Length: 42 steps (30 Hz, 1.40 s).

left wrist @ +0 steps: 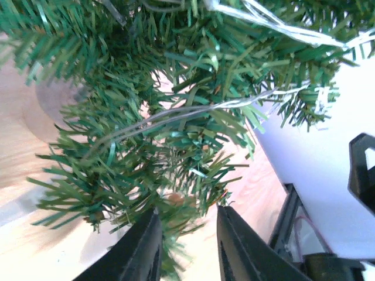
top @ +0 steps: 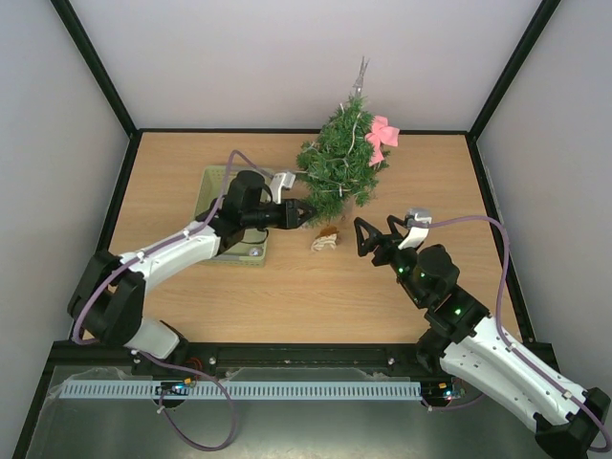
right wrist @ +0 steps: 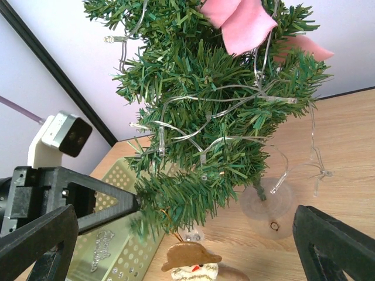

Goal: Decorate the small christmas tree
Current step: Pick up the decoration item from the storage box.

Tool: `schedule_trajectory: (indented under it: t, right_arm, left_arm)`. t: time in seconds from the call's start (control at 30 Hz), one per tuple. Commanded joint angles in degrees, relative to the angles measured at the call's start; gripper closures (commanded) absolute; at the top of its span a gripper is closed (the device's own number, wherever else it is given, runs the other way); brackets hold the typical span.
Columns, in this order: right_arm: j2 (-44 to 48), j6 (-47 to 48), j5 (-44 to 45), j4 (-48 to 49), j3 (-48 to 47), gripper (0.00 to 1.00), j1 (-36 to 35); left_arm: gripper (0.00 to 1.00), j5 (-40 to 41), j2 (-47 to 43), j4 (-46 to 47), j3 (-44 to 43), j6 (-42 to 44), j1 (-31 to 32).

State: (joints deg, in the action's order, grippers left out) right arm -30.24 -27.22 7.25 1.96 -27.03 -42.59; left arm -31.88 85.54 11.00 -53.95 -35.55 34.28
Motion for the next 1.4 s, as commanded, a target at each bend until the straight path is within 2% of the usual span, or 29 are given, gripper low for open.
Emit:
schedule_trajectory:
  t: [0.0, 0.1, 0.17, 0.27, 0.47, 0.57, 0.8, 1.0, 1.37]
  right_arm:
    - [1.01, 0.50, 0.75, -0.64, 0.39, 0.02, 0.16]
    - [0.98, 0.50, 0.66, -0.55, 0.40, 0.02, 0.20]
    - [0.98, 0.63, 0.75, -0.63, 0.40, 0.02, 0.21]
    - [0.99, 0.93, 0.97, -0.73, 0.48, 0.02, 0.18]
    - [1.60, 1.28, 0.80, -1.24, 0.35, 0.02, 0.17]
    - [2.38, 1.38, 0.93, -0.98, 0.84, 0.02, 0.23]
    - [1.75, 1.63, 0.49, -0.38, 1.03, 0.02, 0.16]
    - [2.90, 1.91, 1.41, -1.36, 1.20, 0.02, 0.16]
    - [2.64, 1.91, 1.39, -0.64, 1.61, 0.02, 0.14]
  left_arm:
    - [0.67, 5.95, -4.21, -6.25, -2.69, 3.33, -0.07]
    - [0.57, 10.42, -6.52, -11.48, -4.14, 5.93, -0.25]
    - [0.42, 13.78, -8.28, -14.83, -4.33, 7.19, -0.49]
    - [0.36, 17.56, -10.45, -20.94, -4.53, 9.11, -2.00]
    - [0.35, 22.65, -11.36, -35.57, -3.64, 16.69, -10.76]
    - [0.37, 23.01, -10.38, -40.06, -2.60, 20.80, -14.43]
    - [0.38, 14.78, -3.47, -41.83, -1.29, 24.53, -14.47]
    - [0.38, 15.02, 0.46, -44.10, -0.83, 25.72, -14.08]
    - [0.40, 16.04, 4.77, -43.18, 0.79, 22.77, -11.91]
